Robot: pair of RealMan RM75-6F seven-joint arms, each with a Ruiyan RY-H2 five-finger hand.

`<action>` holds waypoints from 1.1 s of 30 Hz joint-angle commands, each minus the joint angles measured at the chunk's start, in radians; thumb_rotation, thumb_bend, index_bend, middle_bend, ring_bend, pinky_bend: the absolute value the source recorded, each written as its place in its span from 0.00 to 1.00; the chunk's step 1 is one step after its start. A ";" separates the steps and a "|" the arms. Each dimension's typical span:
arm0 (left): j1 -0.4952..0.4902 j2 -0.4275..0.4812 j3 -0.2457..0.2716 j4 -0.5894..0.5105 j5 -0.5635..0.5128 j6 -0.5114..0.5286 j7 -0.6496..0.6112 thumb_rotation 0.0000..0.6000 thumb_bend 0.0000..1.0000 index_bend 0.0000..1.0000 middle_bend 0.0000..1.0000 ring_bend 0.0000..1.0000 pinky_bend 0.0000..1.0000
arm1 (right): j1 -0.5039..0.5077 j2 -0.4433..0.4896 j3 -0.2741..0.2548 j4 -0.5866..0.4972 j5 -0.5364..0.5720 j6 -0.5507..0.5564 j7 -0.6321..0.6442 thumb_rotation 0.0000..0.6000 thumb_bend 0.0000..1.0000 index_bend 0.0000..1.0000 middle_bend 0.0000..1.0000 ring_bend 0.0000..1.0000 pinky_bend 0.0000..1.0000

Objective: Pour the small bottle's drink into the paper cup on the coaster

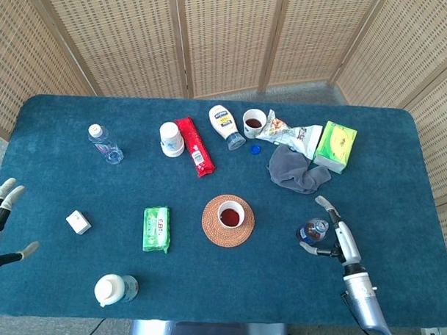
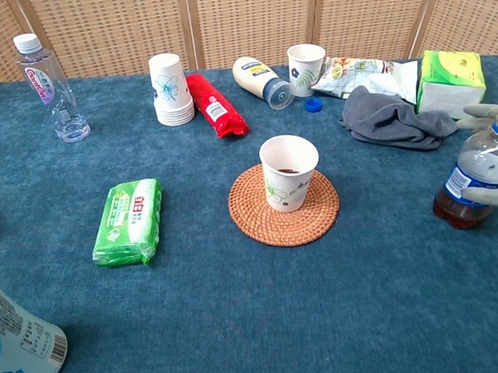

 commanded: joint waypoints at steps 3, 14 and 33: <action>-0.001 0.000 0.000 0.001 -0.001 -0.001 -0.001 1.00 0.11 0.00 0.00 0.00 0.00 | 0.005 -0.020 0.003 0.018 0.000 0.002 -0.001 1.00 0.00 0.03 0.19 0.00 0.21; -0.001 0.001 -0.001 0.002 -0.003 -0.001 -0.005 1.00 0.11 0.00 0.00 0.00 0.00 | 0.006 -0.076 0.010 0.081 0.001 0.027 0.021 1.00 0.00 0.18 0.31 0.02 0.37; -0.004 -0.001 0.002 0.002 0.003 -0.004 -0.002 1.00 0.11 0.00 0.00 0.00 0.00 | 0.004 -0.105 -0.001 0.132 -0.017 0.059 0.060 1.00 0.46 0.25 0.36 0.09 0.38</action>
